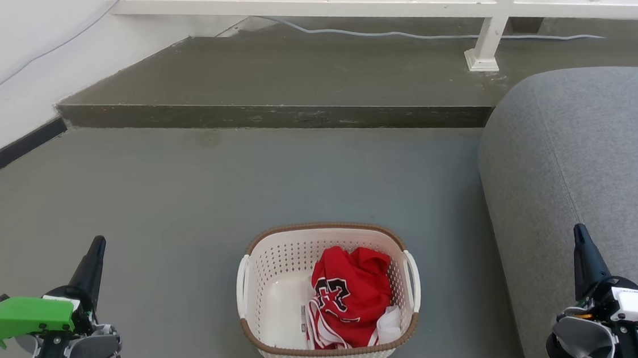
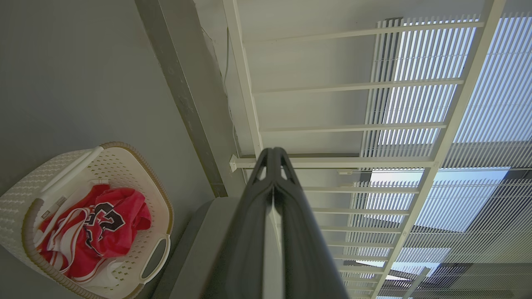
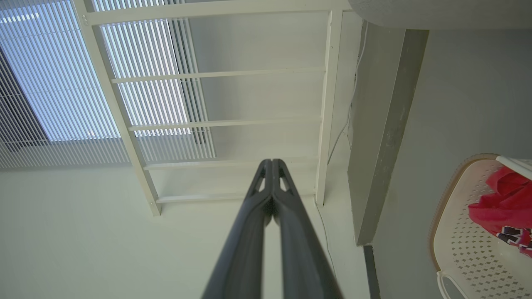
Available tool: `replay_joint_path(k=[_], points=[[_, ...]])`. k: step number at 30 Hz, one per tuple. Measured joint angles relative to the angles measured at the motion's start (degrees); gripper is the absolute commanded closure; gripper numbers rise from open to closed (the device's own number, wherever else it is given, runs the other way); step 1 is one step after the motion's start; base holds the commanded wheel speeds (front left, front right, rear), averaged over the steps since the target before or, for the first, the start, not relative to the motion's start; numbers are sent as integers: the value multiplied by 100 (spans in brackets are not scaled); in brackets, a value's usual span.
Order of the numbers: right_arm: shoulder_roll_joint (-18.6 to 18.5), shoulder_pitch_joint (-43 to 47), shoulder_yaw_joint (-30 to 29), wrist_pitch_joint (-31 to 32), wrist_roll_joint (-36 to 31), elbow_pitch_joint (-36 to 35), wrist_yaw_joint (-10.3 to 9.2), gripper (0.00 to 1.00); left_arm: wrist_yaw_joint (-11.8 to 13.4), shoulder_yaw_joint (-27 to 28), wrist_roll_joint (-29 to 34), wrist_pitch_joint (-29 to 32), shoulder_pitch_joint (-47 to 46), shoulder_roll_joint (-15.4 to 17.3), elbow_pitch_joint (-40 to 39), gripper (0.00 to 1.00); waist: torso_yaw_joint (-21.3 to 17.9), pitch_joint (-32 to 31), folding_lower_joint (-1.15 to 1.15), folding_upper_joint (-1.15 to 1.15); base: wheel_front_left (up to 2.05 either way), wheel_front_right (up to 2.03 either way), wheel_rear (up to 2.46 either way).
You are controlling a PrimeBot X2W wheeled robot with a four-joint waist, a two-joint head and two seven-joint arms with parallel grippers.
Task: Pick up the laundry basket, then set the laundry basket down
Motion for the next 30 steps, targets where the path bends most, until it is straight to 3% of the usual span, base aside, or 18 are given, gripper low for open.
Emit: replay_joint_path(k=[30], points=[[3,0,-11,2,0,-13,0,100,0,8,1,5,-1,-1,-11,100,0,1,0,0,0,0,0]])
